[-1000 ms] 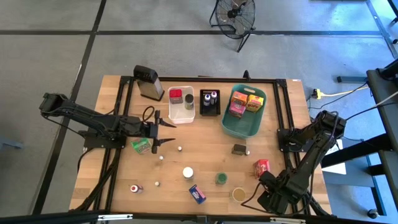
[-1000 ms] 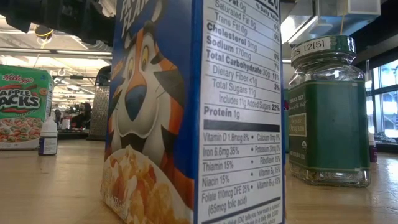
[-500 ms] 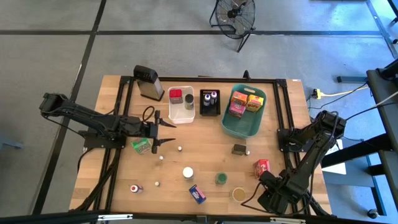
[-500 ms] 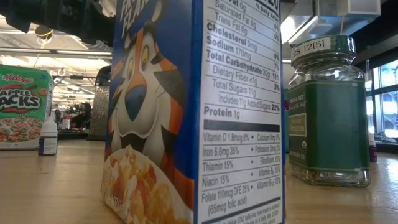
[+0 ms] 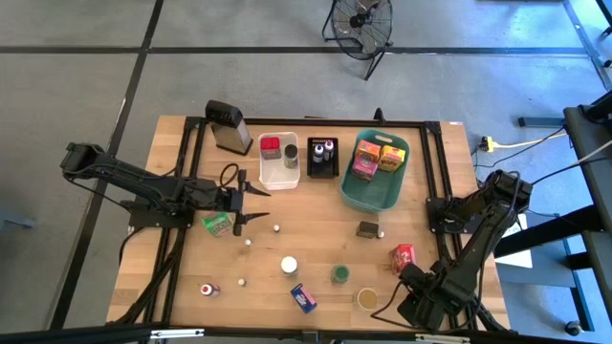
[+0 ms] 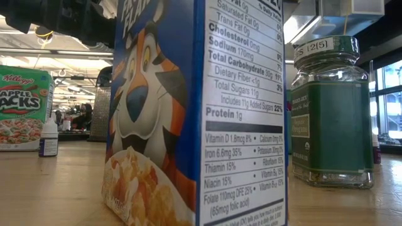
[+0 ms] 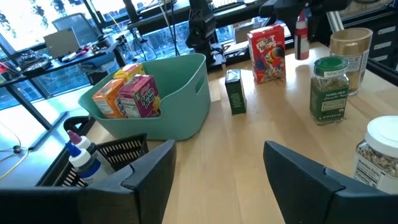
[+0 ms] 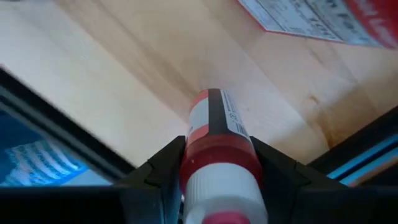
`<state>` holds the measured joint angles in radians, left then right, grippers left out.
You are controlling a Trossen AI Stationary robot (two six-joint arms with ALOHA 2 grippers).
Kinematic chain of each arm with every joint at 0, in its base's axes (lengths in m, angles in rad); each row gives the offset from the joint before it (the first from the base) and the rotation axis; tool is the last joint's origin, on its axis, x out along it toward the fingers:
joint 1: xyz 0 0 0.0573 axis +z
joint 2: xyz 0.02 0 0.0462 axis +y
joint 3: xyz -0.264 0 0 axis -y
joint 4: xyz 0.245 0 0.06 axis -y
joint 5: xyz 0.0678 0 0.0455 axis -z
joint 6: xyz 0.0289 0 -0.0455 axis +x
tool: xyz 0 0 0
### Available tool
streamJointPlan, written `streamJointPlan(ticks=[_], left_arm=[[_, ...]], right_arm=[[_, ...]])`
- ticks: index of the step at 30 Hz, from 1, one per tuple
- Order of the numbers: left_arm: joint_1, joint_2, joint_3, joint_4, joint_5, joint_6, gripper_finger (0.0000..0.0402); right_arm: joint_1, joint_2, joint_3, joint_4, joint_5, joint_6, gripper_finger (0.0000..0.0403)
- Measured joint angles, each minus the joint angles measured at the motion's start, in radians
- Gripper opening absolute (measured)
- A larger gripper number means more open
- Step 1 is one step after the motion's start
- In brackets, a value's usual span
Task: Pick & Place Kitchen Items
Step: Put the large pink food coloring bottle into the black bin
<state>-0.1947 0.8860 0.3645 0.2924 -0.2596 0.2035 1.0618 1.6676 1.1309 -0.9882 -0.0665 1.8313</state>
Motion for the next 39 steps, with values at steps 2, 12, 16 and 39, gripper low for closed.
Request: streamJointPlan(ticks=[2, 12, 16, 39], left_arm=[[0.000, 0.000, 0.000, 0.000, 0.000, 0.000, 0.0237], [0.000, 0.000, 0.000, 0.001, 0.000, -0.008, 0.0237], [0.000, 0.000, 0.000, 0.001, 0.000, -0.011, 0.0237], [0.000, 0.000, 0.000, -0.007, -0.004, 0.006, 0.0237]], right_arm=[[0.000, 0.000, 0.034, -0.020, -0.001, 0.000, 0.0152], [-0.014, 0.000, 0.261, -0.070, 0.080, -0.185, 0.0152], [-0.051, 0.000, 0.363, -0.068, 0.292, -0.466, 0.0152], [-0.922, 0.000, 0.489, -0.183, 0.273, -1.919, 0.0152]])
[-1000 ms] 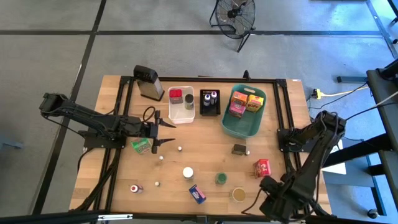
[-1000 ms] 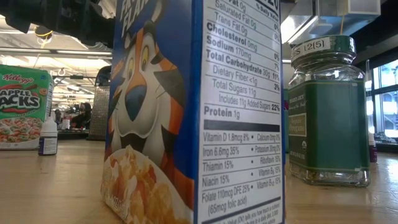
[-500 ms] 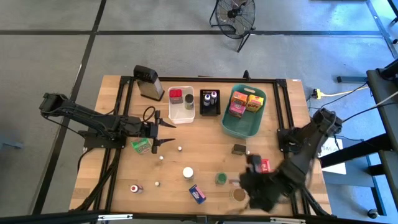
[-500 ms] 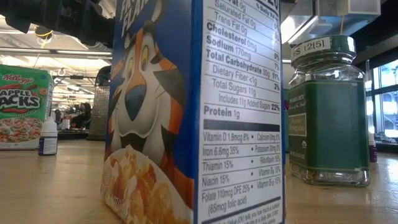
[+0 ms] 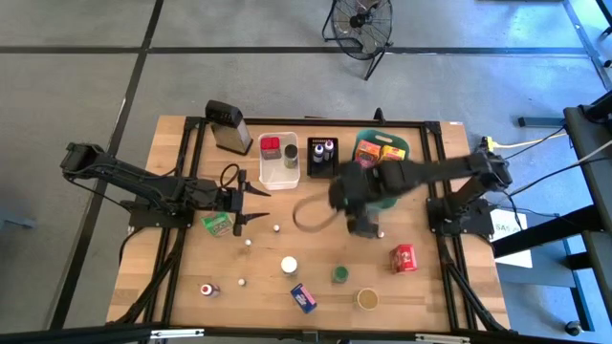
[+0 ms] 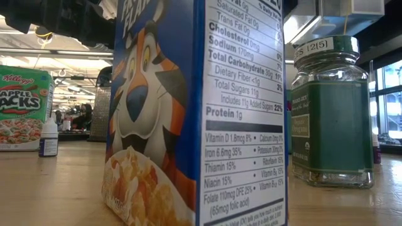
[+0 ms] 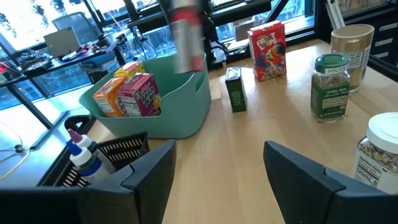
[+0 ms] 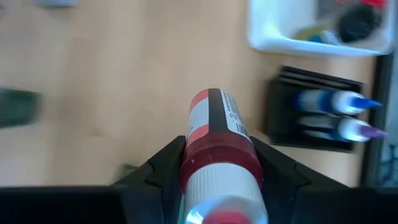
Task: Pick & Place Kitchen Items
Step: Put the large pink food coloring bottle into the black bin
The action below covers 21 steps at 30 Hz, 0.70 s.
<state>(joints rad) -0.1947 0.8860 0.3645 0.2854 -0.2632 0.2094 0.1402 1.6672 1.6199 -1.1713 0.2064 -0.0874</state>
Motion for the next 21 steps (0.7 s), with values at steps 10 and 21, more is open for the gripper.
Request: streamJointPlan(ticks=[10, 21], left_arm=[[0.000, 0.000, 0.000, 0.002, -0.026, 0.036, 0.0237], [0.084, -0.001, 0.057, 0.017, -0.180, 0.256, 0.0237]], right_arm=[[-0.307, 0.038, -0.015, 0.101, -0.132, -0.325, 0.0152], [-0.461, 0.219, -0.016, 0.131, -0.134, -0.573, 0.0152]])
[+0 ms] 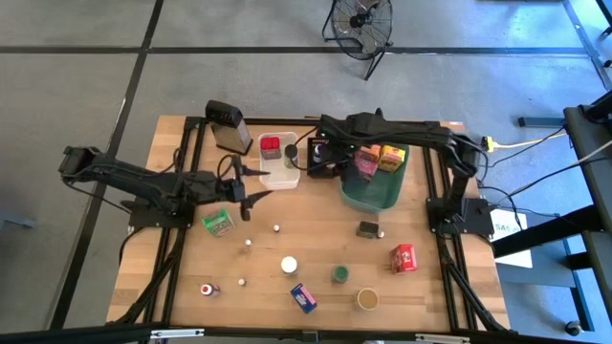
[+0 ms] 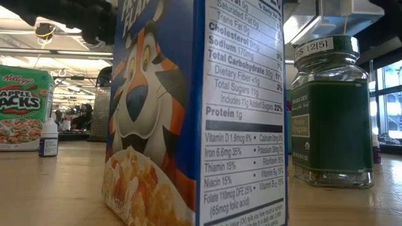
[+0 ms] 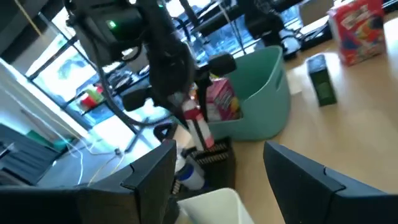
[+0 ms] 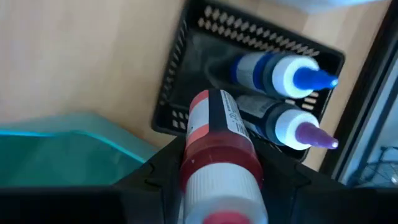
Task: Pick & Place Kitchen Items
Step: Put the large pink food coloring bottle into the black bin
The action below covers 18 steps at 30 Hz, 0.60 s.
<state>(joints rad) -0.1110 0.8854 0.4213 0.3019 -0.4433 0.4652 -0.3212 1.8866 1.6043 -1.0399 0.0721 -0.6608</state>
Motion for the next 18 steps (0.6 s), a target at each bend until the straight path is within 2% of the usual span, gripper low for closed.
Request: streamJointPlan(ticks=[9, 18], left_arm=[[0.085, 0.001, 0.000, -0.079, -0.009, -0.109, 0.0237], [0.124, -0.009, 0.000, -0.077, -0.027, -0.138, 0.0237]], right_arm=[[-0.026, 0.053, 0.000, 0.058, 0.029, -0.081, 0.0152], [-0.033, 0.061, 0.000, 0.086, 0.030, -0.118, 0.0153]])
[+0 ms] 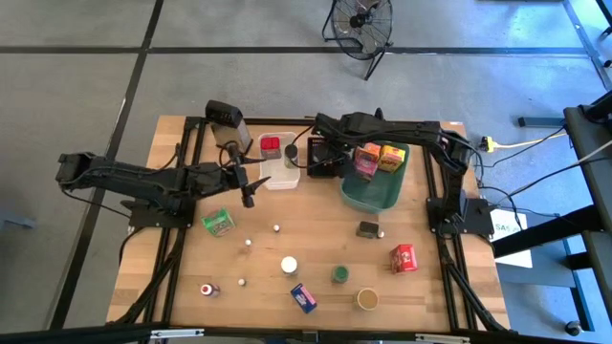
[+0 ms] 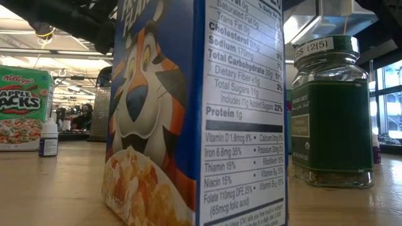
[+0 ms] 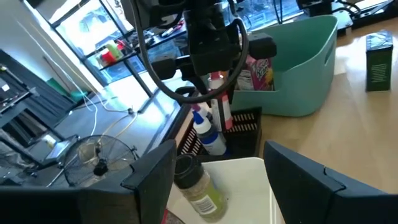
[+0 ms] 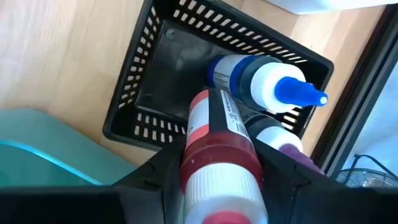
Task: Pick & Place Kitchen Items
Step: Put the large pink food coloring bottle into the black bin
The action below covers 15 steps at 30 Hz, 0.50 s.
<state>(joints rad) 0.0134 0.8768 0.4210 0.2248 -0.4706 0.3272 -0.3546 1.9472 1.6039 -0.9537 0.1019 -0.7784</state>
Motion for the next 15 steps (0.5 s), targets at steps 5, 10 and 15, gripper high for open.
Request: streamJointPlan(ticks=[5, 10, 15], left_arm=[[0.013, 0.000, 0.000, -0.001, 0.000, 0.000, 0.0237], [0.029, 0.000, 0.000, -0.002, 0.000, 0.000, 0.0237], [0.054, 0.000, 0.000, -0.023, 0.021, 0.000, 0.0237]], right_arm=[[-0.021, 0.000, 0.000, -0.005, -0.001, 0.000, 0.0153], [-0.049, 0.001, 0.000, -0.006, -0.057, 0.003, 0.0153], [-0.064, 0.018, -0.002, -0.006, -0.117, -0.008, 0.0153]])
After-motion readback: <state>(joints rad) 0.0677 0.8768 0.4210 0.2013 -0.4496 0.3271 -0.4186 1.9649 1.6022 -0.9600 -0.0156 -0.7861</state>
